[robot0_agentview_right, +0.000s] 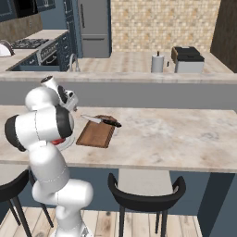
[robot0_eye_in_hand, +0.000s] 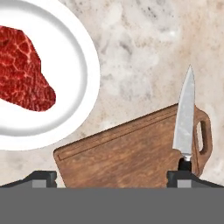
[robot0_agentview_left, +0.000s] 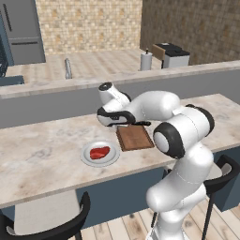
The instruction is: Pick up the knife from the drawer and place it on the cutting board. Then place the meat from the plate to the cutting board.
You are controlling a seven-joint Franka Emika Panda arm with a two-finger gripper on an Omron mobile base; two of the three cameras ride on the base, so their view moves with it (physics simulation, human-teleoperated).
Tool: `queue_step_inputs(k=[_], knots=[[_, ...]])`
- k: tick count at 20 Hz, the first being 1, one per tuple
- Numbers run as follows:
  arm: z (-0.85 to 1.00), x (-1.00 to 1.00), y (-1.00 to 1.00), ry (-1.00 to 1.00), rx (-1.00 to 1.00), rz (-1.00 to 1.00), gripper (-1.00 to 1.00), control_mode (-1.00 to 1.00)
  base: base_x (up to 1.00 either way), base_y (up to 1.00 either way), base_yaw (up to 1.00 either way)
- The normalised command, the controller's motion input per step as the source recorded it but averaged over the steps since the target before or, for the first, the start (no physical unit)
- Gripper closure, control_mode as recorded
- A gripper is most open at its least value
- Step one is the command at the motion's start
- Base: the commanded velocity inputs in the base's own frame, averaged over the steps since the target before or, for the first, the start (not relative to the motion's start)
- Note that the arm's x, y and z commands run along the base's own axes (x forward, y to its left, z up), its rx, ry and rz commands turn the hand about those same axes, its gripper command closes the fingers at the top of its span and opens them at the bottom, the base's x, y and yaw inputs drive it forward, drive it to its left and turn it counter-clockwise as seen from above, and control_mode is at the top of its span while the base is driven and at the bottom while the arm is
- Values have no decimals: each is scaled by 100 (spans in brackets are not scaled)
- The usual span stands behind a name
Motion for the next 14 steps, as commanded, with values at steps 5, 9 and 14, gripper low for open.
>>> queue_step_inputs(k=[5, 9, 14], knots=[[-19, -4, 0, 4, 0, 0, -100, -100, 0, 0, 0], [-15, -9, 8, 4, 0, 1, -100, -100, 0, 0, 0], [-23, -14, 13, 0, 0, 2, -100, -100, 0, 0, 0]])
